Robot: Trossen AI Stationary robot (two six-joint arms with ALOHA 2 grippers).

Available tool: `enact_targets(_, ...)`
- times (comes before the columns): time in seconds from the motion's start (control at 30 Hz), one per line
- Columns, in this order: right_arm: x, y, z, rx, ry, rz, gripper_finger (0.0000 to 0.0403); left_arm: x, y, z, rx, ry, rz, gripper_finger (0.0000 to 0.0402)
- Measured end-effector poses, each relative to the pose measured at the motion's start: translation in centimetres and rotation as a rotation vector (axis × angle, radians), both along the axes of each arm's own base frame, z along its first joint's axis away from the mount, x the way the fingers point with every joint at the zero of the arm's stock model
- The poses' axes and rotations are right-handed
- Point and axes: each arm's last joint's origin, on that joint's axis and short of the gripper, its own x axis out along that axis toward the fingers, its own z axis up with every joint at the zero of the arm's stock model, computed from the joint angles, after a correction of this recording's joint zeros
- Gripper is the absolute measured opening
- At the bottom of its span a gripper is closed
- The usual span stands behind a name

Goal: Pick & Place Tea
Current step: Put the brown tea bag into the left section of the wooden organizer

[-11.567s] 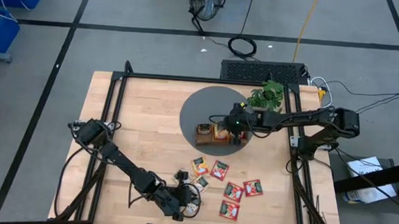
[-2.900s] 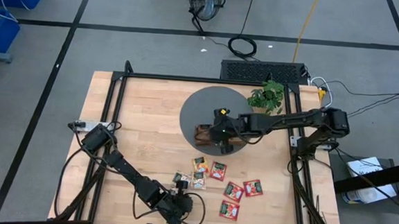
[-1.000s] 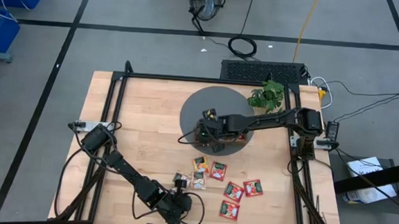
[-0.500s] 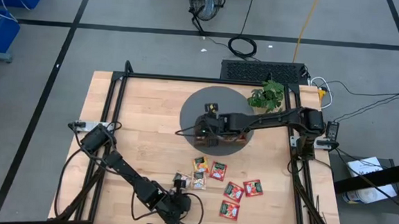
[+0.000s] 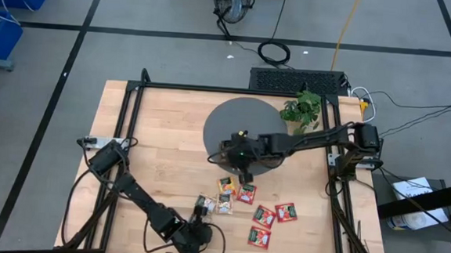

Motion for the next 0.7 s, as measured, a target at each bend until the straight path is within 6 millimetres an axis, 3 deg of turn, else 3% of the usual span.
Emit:
enact_targets(0.17, -0.3, 0.1, -2.0, 0.045, -0.083, 0.022, 0.001, -0.1, 0.0, 0.0, 0.013, -0.001, 0.006, 0.0042)
enact_targets(0.53, -0.5, -1.0, -2.9, 0.132, -0.153, 0.044, 0.0001, 0.2, 0.6, -0.1, 0.015, 0.008, 0.034, 0.0042)
enact_targets(0.7, 0.1, -1.7, -4.6, 0.126, -0.132, 0.029, 0.0001, 0.2, 0.6, -0.1, 0.016, 0.009, 0.033, 0.0042)
